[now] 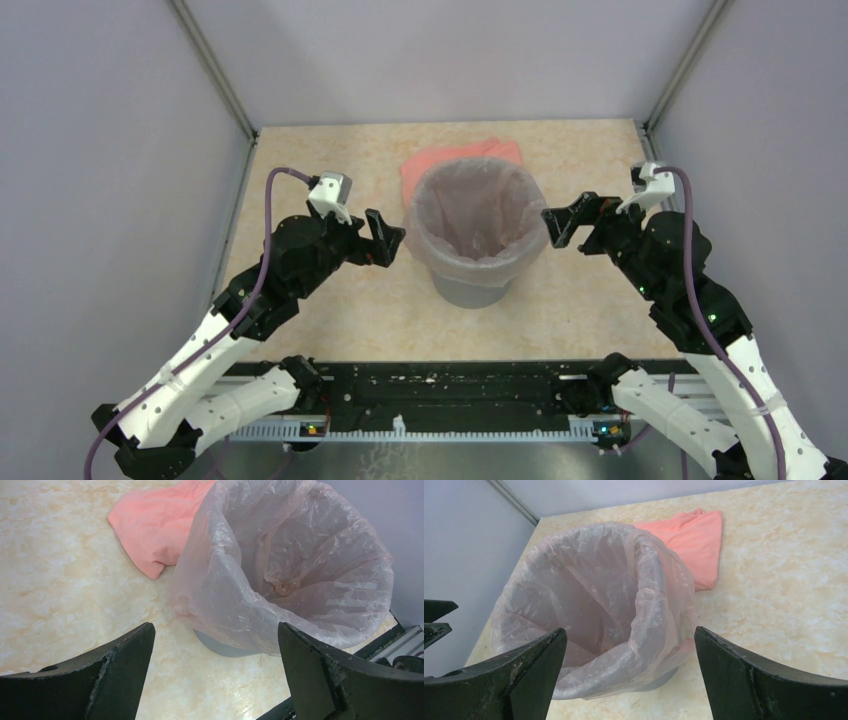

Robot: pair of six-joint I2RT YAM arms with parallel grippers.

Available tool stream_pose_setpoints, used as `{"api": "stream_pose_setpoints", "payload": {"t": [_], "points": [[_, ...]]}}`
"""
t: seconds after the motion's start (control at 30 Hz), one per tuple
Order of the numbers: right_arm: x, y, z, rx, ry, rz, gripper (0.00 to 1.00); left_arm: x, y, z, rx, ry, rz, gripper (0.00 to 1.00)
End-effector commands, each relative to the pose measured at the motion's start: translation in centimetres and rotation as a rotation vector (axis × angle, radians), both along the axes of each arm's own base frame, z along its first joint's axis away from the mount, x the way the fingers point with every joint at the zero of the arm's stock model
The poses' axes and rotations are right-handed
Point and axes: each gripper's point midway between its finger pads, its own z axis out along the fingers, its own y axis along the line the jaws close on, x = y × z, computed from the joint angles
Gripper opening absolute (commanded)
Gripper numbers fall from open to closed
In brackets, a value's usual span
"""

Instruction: Put the trash bags into the trash bin

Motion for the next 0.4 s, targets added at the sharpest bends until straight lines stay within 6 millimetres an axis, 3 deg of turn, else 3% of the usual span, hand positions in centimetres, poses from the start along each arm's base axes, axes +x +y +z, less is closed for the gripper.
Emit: {"api": "stream_pose_setpoints", "payload": {"t": [0.0, 0.37], "points": [[0.23, 0.53, 0.94, 0.027, -0.034, 0.015, 0.99, 0.22, -0.10, 0.45, -0.002, -0.023, 0.001, 0.98], [0.14, 0.25, 0.72, 0.024, -0.030, 0.003, 0.99, 0.07, -0.33, 0.10, -0.009, -0.013, -0.010, 0.98]]}}
